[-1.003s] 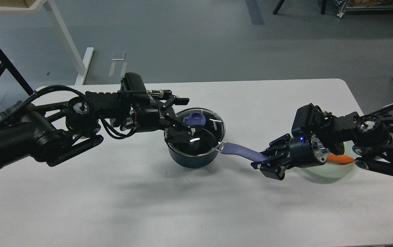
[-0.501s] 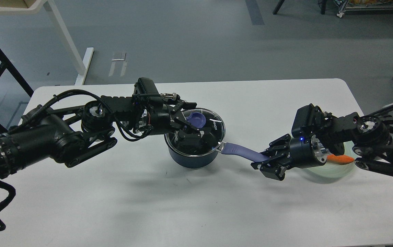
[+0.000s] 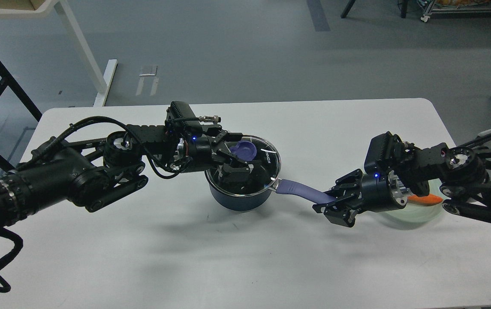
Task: Open pot lid
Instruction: 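Lift the glass lid off the pot with the left gripper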
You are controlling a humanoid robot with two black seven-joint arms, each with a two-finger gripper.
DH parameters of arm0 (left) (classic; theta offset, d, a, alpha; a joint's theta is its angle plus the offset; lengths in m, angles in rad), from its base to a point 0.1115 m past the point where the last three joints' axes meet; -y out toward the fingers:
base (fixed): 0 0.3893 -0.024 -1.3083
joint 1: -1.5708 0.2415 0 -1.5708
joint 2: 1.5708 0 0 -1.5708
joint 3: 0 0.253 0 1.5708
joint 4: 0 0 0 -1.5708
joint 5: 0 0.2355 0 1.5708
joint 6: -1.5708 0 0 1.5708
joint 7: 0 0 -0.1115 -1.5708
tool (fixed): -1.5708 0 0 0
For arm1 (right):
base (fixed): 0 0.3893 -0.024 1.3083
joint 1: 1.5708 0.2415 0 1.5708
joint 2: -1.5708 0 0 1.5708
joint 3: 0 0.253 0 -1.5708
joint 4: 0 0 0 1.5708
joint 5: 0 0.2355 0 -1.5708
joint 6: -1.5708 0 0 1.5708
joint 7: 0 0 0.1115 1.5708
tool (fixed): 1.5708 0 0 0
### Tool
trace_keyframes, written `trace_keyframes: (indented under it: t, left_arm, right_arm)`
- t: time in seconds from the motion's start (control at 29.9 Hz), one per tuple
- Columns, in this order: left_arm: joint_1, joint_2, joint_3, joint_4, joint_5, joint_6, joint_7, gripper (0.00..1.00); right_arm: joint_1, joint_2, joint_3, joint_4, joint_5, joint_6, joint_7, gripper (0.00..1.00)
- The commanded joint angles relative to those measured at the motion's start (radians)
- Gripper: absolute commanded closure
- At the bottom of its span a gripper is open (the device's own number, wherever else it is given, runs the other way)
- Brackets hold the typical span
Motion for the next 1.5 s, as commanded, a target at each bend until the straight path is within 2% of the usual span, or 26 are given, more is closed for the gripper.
trace_keyframes:
  t: [0.0, 0.07, 0.2, 0.33, 0.5, 0.53, 0.8, 1.04, 1.17, 1.3, 1.47]
  left_arm:
    - [0.000, -0.004, 0.000, 0.000, 0.001, 0.003, 0.000, 0.03]
    - [0.000, -0.004, 0.000, 0.001, 0.000, 0.003, 0.000, 0.07]
    - [0.000, -0.004, 0.002, 0.001, 0.003, 0.003, 0.000, 0.23]
    - [0.013, -0.001, 0.002, 0.001, 0.012, 0.005, 0.000, 0.34]
    - [0.010, -0.001, 0.000, 0.001, 0.012, 0.006, 0.000, 0.65]
    - [0.007, 0.001, 0.000, 0.001, 0.012, 0.006, 0.000, 0.66]
    - [-0.015, 0.041, -0.006, -0.029, 0.006, 0.009, 0.000, 0.66]
    - [-0.082, 0.169, -0.006, -0.127, 0.005, 0.016, 0.000, 0.66]
    - [-0.095, 0.326, -0.004, -0.207, 0.005, 0.084, 0.000, 0.65]
    - [-0.056, 0.493, 0.010, -0.288, 0.006, 0.149, 0.000, 0.65]
    - [0.045, 0.645, 0.115, -0.308, 0.006, 0.357, 0.000, 0.65]
  right_arm:
    - [0.000, -0.002, 0.000, -0.002, 0.000, -0.004, 0.000, 0.68]
    - [0.000, -0.002, 0.000, -0.002, 0.000, -0.010, 0.000, 0.68]
    - [0.000, -0.002, 0.000, -0.002, 0.000, -0.012, 0.000, 0.68]
    - [0.000, -0.002, 0.000, -0.002, 0.001, -0.013, 0.000, 0.68]
    - [0.000, -0.002, 0.000, -0.002, 0.001, -0.013, 0.000, 0.68]
    - [0.000, -0.002, 0.000, -0.002, 0.000, -0.013, 0.000, 0.68]
    - [0.000, -0.002, 0.000, -0.002, 0.000, -0.013, 0.000, 0.68]
    - [0.000, -0.003, 0.000, -0.002, 0.001, -0.013, 0.000, 0.68]
    - [0.000, -0.006, 0.000, -0.002, 0.000, -0.013, 0.000, 0.68]
    - [0.000, -0.005, 0.000, -0.002, 0.000, -0.015, 0.000, 0.68]
    - [0.000, -0.005, 0.000, -0.002, 0.000, -0.015, 0.000, 0.68]
